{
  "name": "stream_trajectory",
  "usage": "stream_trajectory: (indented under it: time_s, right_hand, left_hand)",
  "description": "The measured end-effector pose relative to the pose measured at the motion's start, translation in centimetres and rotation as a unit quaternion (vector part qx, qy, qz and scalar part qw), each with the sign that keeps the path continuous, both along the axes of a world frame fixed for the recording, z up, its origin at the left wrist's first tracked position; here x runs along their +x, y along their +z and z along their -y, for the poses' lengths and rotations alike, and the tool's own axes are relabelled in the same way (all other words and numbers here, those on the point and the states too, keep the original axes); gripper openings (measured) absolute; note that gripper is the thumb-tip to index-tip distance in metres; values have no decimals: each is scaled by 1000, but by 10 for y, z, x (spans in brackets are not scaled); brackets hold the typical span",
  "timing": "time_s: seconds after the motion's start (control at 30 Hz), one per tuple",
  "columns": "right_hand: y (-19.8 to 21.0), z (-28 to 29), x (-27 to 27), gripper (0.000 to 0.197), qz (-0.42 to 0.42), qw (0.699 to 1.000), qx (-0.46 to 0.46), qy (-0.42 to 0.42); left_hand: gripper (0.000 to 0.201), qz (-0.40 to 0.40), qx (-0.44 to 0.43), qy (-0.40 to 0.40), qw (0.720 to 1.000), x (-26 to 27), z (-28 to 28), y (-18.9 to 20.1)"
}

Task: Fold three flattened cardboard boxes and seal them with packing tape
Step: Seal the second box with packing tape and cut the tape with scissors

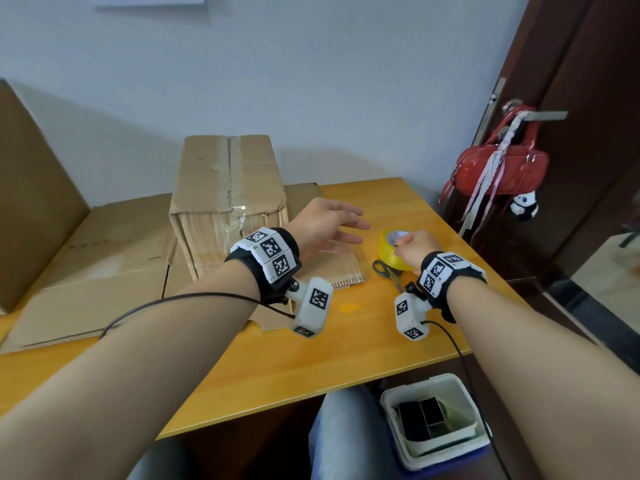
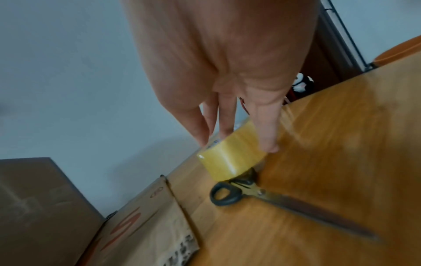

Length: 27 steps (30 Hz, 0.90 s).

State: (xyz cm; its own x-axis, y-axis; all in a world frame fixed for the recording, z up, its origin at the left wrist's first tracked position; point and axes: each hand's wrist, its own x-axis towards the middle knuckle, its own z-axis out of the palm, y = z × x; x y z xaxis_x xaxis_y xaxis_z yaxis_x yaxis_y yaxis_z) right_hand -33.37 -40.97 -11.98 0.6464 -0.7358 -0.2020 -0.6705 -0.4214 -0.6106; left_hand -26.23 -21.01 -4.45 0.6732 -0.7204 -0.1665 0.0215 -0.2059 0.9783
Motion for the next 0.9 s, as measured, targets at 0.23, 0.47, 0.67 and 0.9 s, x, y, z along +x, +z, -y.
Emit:
stream_trajectory:
  time_s: [0.23,0.47,0.67,0.9]
  right_hand:
    - [51,-58,31,27,18,997,7,71]
    - [86,-139,50,20,121,970,165,132]
    - [84,-172,49,32,107,961,188,171]
    - [84,-189,38,36,105,937,244,225]
  left_hand:
    - [19,24,-53,25,998,7,-42,44]
    - [16,122,-76,142,979,35,-122,68]
    - [24,215,-11,216,952,49,-169,60]
    - [20,295,147,145,933,59,-196,42]
